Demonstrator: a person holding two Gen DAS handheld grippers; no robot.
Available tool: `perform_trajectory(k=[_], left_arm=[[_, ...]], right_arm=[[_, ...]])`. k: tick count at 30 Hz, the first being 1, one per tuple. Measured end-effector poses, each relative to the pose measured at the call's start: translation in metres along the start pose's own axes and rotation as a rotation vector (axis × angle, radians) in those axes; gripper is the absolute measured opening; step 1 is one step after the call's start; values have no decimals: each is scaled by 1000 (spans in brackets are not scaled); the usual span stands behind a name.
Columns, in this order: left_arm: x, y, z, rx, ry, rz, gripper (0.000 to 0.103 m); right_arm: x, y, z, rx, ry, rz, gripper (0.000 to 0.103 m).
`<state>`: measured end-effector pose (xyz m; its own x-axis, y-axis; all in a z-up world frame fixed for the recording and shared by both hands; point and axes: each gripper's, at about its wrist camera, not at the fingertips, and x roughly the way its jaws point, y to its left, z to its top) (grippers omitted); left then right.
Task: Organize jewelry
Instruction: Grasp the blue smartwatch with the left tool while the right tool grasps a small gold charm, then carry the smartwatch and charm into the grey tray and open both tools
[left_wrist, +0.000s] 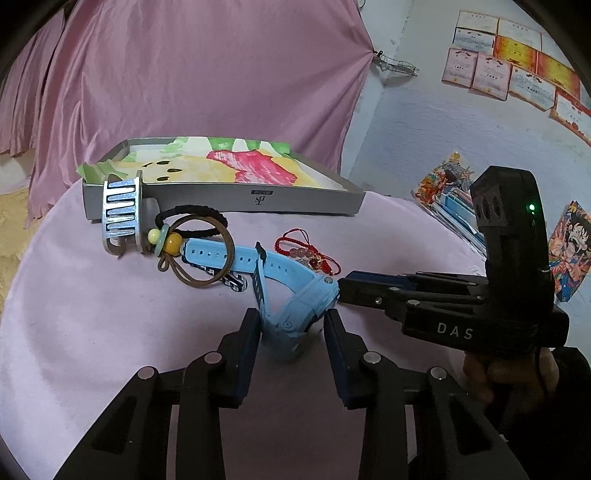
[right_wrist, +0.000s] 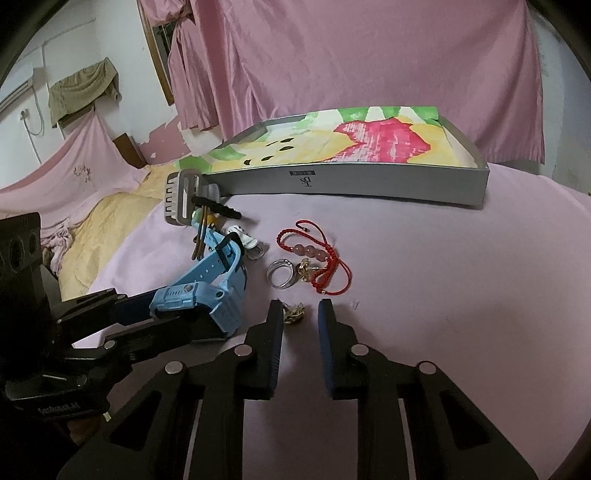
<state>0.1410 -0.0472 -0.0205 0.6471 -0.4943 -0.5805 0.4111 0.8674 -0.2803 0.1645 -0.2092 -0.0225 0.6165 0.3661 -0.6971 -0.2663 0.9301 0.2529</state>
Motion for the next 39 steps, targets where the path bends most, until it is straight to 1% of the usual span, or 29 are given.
perform_trajectory(k=[3, 8, 13, 19, 23, 25, 29, 33, 39], left_arm=[[1, -1, 0, 3, -2, -2, 31], [1, -6, 0, 4, -14, -5, 27], [-2, -12, 0, 11, -29, -2, 23], [-12, -26, 2, 37, -96, -10, 23], [-17, -35, 13, 53, -147, -19, 23], [-16, -37, 21, 48, -155, -36, 23], [-10, -36, 33, -1, -136, -112, 23], [-4, -43, 41, 12, -131, -122, 23], [6, -47, 53, 4, -129, -162, 23]], right_arm=[[1, 3, 0, -20, 3, -2, 11], [1, 5, -1, -34, 2, 6, 10], [-5, -4, -4, 11, -33, 32, 10], [-18, -17, -4, 40, -93, 35, 10], [-28, -25, 2, 47, -128, 25, 10], [-33, -30, 6, 52, -144, 21, 10], [-40, -42, 13, 65, -164, 8, 10], [-42, -52, 14, 80, -169, -5, 10], [-45, -67, 19, 103, -186, -29, 10]])
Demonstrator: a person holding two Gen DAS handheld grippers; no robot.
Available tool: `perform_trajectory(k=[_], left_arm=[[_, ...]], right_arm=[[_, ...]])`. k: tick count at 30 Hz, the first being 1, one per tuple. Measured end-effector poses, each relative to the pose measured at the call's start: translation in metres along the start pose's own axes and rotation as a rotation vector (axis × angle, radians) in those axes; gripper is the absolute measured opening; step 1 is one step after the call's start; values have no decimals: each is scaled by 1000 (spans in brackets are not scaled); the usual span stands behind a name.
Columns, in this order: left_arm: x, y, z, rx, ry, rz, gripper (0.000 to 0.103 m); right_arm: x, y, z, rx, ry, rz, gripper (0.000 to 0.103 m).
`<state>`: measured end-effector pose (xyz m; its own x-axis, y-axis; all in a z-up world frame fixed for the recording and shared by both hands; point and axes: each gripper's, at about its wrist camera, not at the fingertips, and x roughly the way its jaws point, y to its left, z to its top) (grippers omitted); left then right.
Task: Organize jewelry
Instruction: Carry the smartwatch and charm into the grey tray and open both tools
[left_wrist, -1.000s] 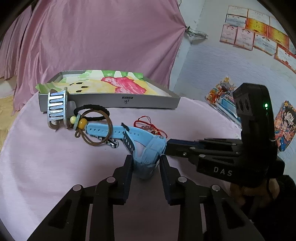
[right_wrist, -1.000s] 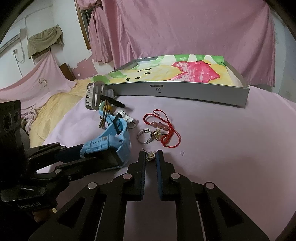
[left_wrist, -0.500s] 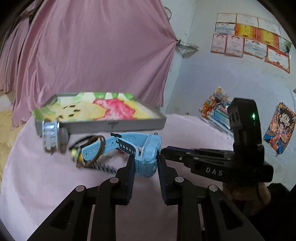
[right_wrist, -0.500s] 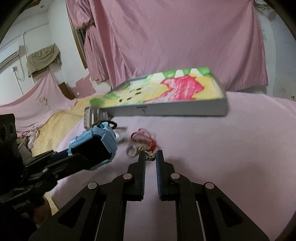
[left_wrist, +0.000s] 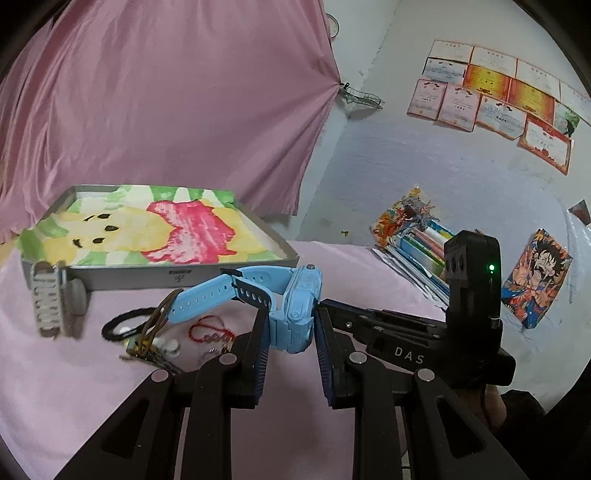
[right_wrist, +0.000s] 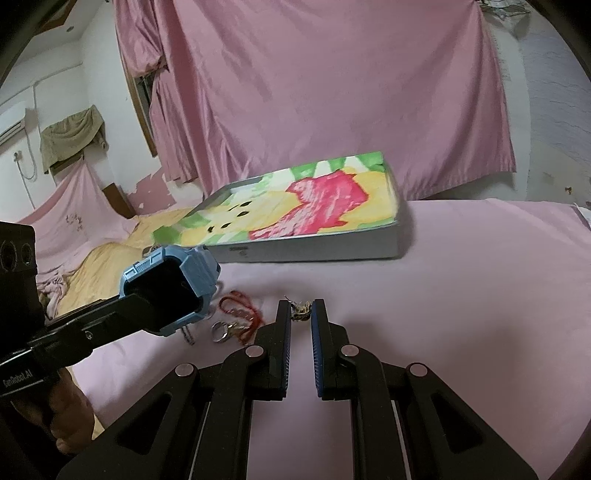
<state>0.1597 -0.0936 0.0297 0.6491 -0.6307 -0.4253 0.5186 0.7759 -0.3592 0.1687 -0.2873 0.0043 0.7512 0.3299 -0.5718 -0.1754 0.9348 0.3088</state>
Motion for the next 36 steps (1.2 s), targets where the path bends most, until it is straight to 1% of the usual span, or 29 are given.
perform_trajectory(k=[6, 11, 14, 17, 21, 23, 24, 26, 29, 32, 36], left_arm=[[13, 3, 18, -21, -6, -35, 22], [21, 0, 31, -10, -10, -72, 22], [24, 2, 36, -8, -12, -57, 22], [22, 13, 42, -28, -28, -22, 23], [15, 30, 54, -34, -66, 59, 23], [10, 41, 61, -32, -88, 109, 23], [9, 47, 65, -25, -94, 153, 23], [9, 60, 70, -19, -88, 208, 23], [9, 83, 77, -30, -75, 267, 23], [13, 104, 80, -49, -53, 299, 23], [24, 134, 84, -96, 5, 334, 23]], right_arm=[[4, -12, 11, 16, -12, -20, 10], [10, -18, 21, 24, -22, -29, 10], [15, -21, 25, 27, -19, -30, 10], [21, -20, 29, 26, -17, -26, 10], [33, -11, 40, 11, -20, -3, 10], [41, -4, 49, -4, -22, 11, 10], [47, 0, 53, -13, -22, 19, 10], [58, 12, 60, -33, -13, 42, 10], [81, 30, 70, -58, 10, 78, 10], [102, 50, 78, -91, 36, 95, 10], [136, 69, 85, -110, 92, 94, 10]])
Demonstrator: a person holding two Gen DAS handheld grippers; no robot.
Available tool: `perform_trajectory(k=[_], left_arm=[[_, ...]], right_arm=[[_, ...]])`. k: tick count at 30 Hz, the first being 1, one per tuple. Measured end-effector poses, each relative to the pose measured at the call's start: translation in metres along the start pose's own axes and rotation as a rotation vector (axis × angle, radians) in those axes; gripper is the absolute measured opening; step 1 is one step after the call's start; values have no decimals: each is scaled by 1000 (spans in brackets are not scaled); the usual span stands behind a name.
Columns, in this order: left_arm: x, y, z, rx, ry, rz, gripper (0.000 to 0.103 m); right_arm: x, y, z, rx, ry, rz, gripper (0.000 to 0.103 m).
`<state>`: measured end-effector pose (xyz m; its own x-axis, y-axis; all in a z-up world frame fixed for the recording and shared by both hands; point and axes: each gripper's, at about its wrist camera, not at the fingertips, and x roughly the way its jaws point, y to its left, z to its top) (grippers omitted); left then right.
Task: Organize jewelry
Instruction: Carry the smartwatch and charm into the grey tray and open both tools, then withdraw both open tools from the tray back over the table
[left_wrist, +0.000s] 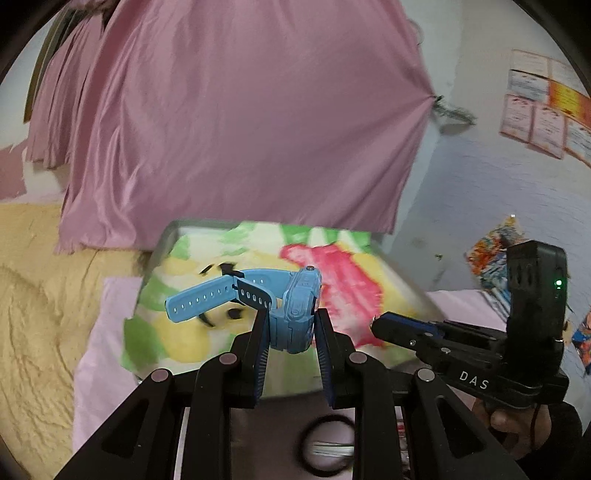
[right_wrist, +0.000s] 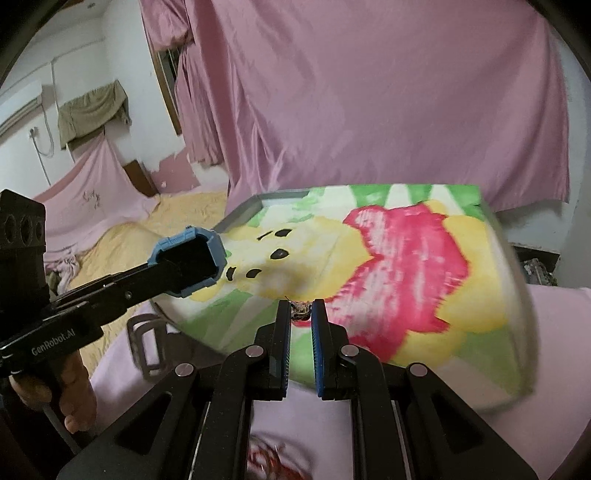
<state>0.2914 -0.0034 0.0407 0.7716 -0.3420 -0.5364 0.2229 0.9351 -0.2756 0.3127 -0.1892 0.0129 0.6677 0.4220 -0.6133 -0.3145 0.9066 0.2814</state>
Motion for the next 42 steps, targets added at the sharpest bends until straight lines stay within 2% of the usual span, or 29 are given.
perform_trajectory(k=[8, 17, 18, 19, 21, 23, 28, 32, 34, 38, 42], left_arm=[[33, 30, -4, -69, 133, 79, 23], [42, 34, -11, -90, 175, 78, 25], [41, 33, -12, -89, 175, 79, 26], [41, 34, -11, -89, 175, 78, 28], [40, 34, -11, -97, 166, 70, 31], [35, 35, -12, -105, 152, 68, 37], [22, 39, -14, -130, 96, 70, 62], [10, 36, -14, -129, 48, 83, 64], [3, 33, -16, -122, 21, 95, 77], [-11, 23, -20, -95, -41, 119, 82], [-27, 14, -27, -71, -100, 157, 94]], right_arm=[[45, 14, 8, -26, 98, -14, 10], [65, 7, 3, -9, 174, -38, 11], [65, 7, 3, -10, 175, -36, 16], [65, 7, 3, -10, 175, -40, 27], [61, 6, 4, -8, 160, -46, 43], [55, 4, 4, -4, 141, -50, 43], [32, 1, 3, -2, 63, -74, 43], [11, -2, 0, 5, -8, -86, 44], [-2, -1, -3, 7, -53, -98, 53], [-23, 1, -10, 4, -122, -109, 57], [-46, 5, -19, 10, -194, -127, 73]])
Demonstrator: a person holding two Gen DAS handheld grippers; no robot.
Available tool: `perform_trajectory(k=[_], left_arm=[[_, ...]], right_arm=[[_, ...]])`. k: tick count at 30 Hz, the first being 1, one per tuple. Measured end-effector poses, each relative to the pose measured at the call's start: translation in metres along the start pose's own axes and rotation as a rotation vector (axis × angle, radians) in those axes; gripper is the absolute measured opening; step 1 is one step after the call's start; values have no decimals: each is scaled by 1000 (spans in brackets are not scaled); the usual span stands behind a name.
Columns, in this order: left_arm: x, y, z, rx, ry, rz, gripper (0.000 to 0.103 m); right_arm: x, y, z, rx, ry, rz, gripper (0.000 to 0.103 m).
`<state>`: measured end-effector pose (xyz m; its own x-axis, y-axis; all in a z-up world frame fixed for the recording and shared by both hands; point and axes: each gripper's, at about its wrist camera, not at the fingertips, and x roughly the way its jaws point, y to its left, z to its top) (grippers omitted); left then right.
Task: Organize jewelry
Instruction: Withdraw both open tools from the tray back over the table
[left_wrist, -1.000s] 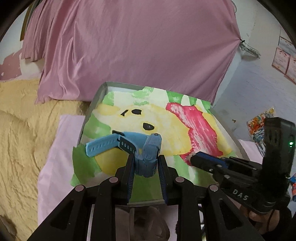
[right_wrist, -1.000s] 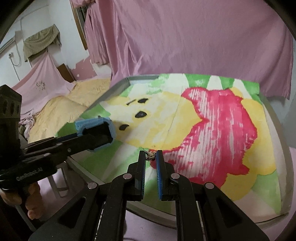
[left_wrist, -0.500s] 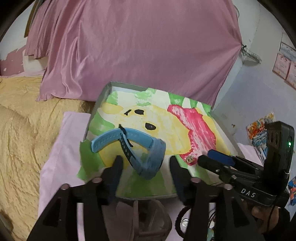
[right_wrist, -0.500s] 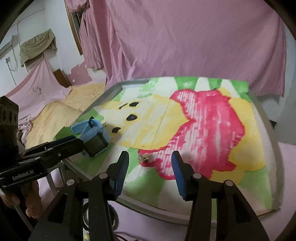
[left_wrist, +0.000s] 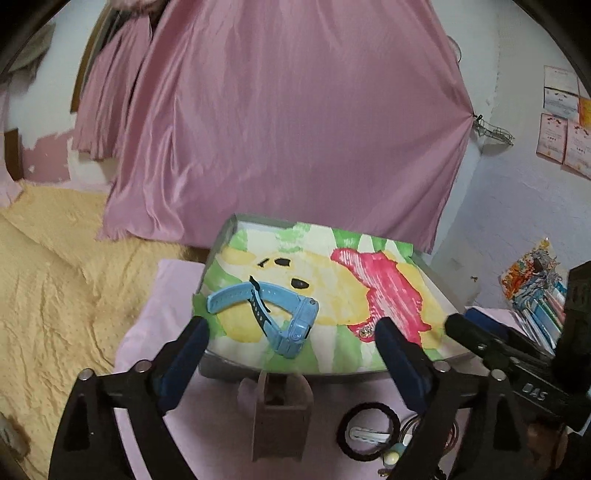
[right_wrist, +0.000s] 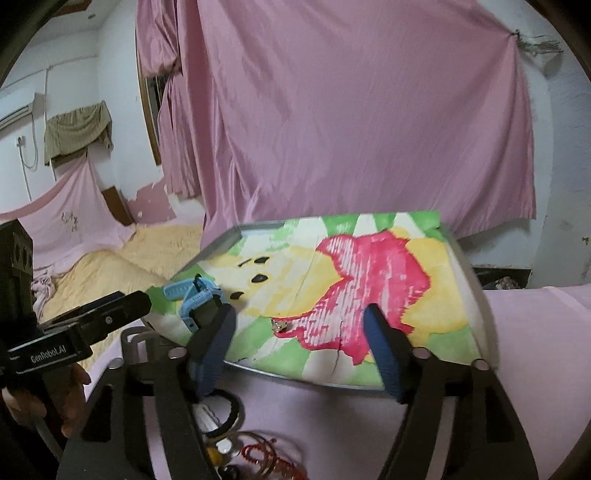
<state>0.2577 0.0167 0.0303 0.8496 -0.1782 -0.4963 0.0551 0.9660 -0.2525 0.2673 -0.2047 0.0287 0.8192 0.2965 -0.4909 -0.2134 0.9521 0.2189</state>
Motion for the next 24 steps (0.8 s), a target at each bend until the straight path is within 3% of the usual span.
perform_trajectory(k=[7, 24], left_arm=[[-34, -5, -13, 8, -103, 27, 102], [-96, -11, -57, 80, -198, 45, 102]], right_arm=[[-41, 0, -13, 9, -70, -37, 89], [-115, 15, -57, -28, -198, -96, 91]])
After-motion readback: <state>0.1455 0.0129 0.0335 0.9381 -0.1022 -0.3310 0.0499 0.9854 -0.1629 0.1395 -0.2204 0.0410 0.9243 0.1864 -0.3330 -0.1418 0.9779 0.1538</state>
